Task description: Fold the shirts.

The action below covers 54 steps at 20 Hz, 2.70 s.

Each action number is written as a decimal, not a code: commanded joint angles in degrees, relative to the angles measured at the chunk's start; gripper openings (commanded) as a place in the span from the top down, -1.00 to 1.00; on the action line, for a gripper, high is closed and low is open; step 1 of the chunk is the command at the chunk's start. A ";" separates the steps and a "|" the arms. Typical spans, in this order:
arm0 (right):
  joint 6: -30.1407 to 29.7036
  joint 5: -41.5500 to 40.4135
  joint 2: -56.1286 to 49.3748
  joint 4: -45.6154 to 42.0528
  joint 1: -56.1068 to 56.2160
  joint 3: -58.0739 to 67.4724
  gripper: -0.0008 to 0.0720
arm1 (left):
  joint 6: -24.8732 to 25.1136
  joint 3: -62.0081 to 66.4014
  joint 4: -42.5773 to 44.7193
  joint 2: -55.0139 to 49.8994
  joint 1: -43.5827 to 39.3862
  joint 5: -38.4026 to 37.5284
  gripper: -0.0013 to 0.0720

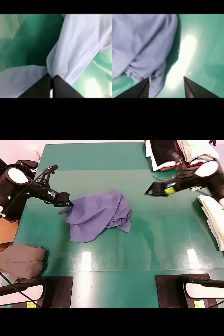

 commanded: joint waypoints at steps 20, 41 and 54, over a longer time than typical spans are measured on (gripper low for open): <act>-5.97 -9.86 8.76 0.61 3.41 7.69 0.94 | -0.13 15.13 2.67 12.13 1.05 -0.85 0.90; 7.13 14.01 8.70 -12.63 -0.98 26.95 0.94 | -2.19 0.44 -1.27 12.79 0.87 -2.64 0.90; 7.13 11.93 -6.08 -12.50 3.85 26.95 0.94 | -4.81 -3.21 -2.82 6.97 7.63 9.31 -0.69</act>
